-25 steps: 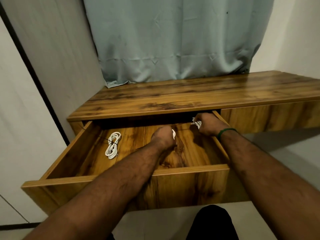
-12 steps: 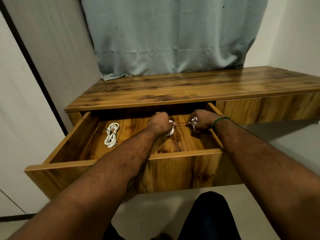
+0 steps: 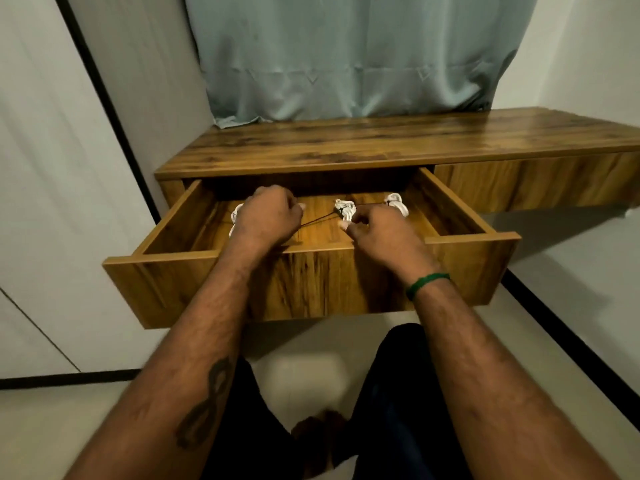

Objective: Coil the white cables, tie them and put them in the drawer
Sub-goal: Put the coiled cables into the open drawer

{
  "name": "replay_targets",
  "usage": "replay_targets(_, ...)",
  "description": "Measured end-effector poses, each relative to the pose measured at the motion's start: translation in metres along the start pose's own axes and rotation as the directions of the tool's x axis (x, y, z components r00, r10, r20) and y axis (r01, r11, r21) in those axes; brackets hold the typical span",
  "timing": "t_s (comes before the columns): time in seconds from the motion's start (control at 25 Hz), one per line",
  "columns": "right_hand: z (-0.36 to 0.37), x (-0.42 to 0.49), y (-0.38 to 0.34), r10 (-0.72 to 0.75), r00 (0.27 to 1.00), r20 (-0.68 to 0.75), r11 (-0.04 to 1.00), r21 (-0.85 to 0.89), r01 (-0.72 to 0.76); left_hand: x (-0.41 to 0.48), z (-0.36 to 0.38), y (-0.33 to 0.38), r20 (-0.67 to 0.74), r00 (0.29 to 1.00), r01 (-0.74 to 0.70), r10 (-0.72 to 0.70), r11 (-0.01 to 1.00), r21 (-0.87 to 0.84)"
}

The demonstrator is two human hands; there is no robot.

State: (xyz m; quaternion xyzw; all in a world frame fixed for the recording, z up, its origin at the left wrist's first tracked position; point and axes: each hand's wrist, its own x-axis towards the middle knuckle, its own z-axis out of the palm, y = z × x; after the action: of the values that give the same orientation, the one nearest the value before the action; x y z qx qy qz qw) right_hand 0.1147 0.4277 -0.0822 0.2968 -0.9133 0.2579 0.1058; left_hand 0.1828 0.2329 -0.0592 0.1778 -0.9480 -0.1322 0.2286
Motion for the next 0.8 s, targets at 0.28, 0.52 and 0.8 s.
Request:
replay_targets(0.28,0.047,-0.04,0.009,-0.243,0.82,-0.518,0.957,-0.266,0.115,-0.084,0.044,-0.026,-0.429,0.875,-0.155,0.225,0.969,0.192)
replay_targets(0.52,0.073,-0.001,0.027,-0.329,0.68,-0.655,0.937,-0.317,0.148,-0.043,0.076,-0.048,-0.647,0.647,-0.234,0.403,0.913,0.335)
replay_targets(0.8,0.093,0.087,0.04,-0.31,0.735,-0.603,0.947,-0.269,0.178,0.047,0.104,-0.061,-0.664,0.673,-0.2,0.326,0.944,0.261)
